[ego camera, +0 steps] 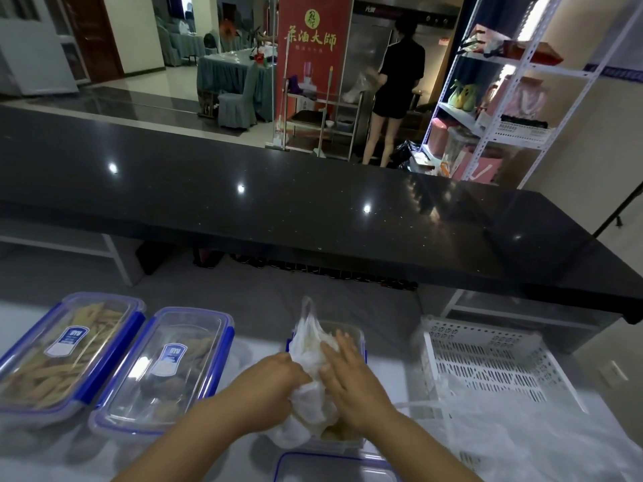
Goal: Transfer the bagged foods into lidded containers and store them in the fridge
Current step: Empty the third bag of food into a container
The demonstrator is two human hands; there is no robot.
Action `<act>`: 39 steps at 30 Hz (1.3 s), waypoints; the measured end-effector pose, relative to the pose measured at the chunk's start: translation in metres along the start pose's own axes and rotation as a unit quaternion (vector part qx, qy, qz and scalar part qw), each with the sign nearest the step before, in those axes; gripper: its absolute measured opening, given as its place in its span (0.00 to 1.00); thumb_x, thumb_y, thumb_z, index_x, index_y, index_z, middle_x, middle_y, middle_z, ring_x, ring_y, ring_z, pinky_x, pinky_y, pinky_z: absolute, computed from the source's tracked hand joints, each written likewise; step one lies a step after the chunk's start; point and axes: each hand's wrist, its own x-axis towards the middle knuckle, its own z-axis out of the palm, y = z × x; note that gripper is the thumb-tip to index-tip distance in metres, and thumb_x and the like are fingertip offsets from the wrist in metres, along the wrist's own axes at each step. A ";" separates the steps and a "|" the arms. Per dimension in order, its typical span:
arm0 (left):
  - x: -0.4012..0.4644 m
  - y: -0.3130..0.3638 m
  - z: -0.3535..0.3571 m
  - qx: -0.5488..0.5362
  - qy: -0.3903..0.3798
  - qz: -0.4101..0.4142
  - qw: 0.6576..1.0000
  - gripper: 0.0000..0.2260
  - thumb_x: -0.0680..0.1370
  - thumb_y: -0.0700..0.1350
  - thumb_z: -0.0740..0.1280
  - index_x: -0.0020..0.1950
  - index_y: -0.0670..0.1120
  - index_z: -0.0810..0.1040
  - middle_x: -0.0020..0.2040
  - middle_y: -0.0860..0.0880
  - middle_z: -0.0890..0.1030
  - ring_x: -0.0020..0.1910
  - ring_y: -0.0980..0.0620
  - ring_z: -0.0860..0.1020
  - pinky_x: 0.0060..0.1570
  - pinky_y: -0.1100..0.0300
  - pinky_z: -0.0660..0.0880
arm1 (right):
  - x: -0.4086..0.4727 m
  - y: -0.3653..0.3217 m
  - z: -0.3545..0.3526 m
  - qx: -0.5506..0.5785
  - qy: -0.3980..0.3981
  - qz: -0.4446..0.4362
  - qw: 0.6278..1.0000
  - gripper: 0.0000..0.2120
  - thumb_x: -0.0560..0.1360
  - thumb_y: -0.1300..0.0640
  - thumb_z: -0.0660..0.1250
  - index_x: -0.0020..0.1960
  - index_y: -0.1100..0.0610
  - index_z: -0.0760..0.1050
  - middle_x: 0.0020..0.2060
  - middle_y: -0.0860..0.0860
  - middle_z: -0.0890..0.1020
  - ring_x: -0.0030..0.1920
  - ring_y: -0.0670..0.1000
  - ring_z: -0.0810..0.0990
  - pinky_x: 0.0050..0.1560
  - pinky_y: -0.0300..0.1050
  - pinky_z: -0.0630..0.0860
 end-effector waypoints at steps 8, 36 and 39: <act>-0.006 -0.011 0.007 0.037 0.093 0.036 0.994 0.20 0.67 0.38 0.66 0.56 0.55 0.79 0.61 0.57 0.73 0.63 0.54 0.66 0.58 0.63 0.62 | -0.003 0.007 0.001 -0.170 0.017 -0.038 0.985 0.41 0.74 0.37 0.27 0.73 0.53 0.61 0.74 0.49 0.62 0.74 0.47 0.59 0.71 0.36 0.31; 0.009 0.000 -0.034 -0.116 0.150 -0.011 0.982 0.12 0.72 0.35 0.64 0.50 0.50 0.80 0.46 0.54 0.77 0.48 0.53 0.76 0.49 0.60 0.73 | 0.003 -0.009 -0.036 0.157 0.149 0.066 0.974 0.03 0.76 0.55 0.64 0.47 0.47 0.73 0.43 0.44 0.79 0.44 0.46 0.77 0.44 0.42 0.76; 0.016 0.007 -0.035 -0.169 0.153 -0.046 0.973 0.12 0.73 0.42 0.68 0.53 0.55 0.73 0.51 0.57 0.72 0.48 0.58 0.74 0.49 0.62 0.74 | -0.003 -0.018 -0.044 0.163 0.195 0.027 0.967 0.22 0.73 0.52 0.67 0.64 0.43 0.66 0.58 0.42 0.71 0.58 0.43 0.70 0.57 0.38 0.69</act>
